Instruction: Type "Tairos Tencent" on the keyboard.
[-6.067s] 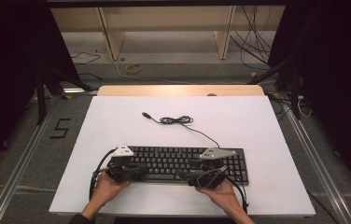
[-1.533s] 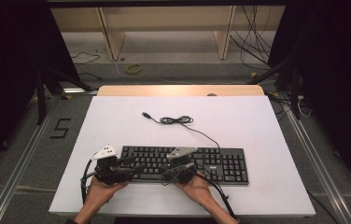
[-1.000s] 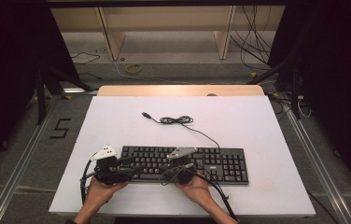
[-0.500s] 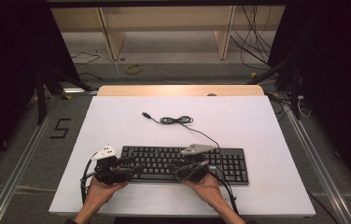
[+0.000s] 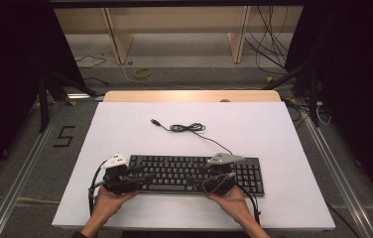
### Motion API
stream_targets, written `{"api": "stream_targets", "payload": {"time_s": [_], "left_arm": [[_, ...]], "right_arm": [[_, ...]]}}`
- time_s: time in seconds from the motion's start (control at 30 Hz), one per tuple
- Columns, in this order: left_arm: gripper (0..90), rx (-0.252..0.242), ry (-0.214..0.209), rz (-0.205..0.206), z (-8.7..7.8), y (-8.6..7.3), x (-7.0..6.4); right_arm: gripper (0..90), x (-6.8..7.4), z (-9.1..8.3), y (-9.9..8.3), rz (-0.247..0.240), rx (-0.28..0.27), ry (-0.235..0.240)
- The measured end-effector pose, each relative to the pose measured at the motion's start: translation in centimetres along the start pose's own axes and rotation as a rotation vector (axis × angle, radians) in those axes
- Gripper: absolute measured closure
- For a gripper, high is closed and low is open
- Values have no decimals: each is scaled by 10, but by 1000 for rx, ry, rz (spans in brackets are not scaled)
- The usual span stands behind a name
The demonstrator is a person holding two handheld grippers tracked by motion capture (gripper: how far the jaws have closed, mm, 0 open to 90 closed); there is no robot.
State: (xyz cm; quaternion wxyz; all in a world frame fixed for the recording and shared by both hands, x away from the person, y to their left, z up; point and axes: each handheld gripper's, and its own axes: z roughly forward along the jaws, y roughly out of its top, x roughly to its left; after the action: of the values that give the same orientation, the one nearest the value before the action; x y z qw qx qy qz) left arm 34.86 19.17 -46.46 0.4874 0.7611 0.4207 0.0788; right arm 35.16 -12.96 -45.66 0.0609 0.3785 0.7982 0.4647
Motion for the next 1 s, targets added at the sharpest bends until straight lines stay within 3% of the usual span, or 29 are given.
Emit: {"api": "stream_targets", "payload": {"time_s": [0.43,0.67,1.0], "left_arm": [[506,29,-6,26,14,6,-4],[552,49,8,34,20,11,-4],[783,92,0,80,36,20,-5]], "right_arm": [[379,-9,-33,-11,0,-83,-24],[377,-10,-41,-17,3,-100,-24],[358,-8,-46,-22,-3,-103,-26]]}}
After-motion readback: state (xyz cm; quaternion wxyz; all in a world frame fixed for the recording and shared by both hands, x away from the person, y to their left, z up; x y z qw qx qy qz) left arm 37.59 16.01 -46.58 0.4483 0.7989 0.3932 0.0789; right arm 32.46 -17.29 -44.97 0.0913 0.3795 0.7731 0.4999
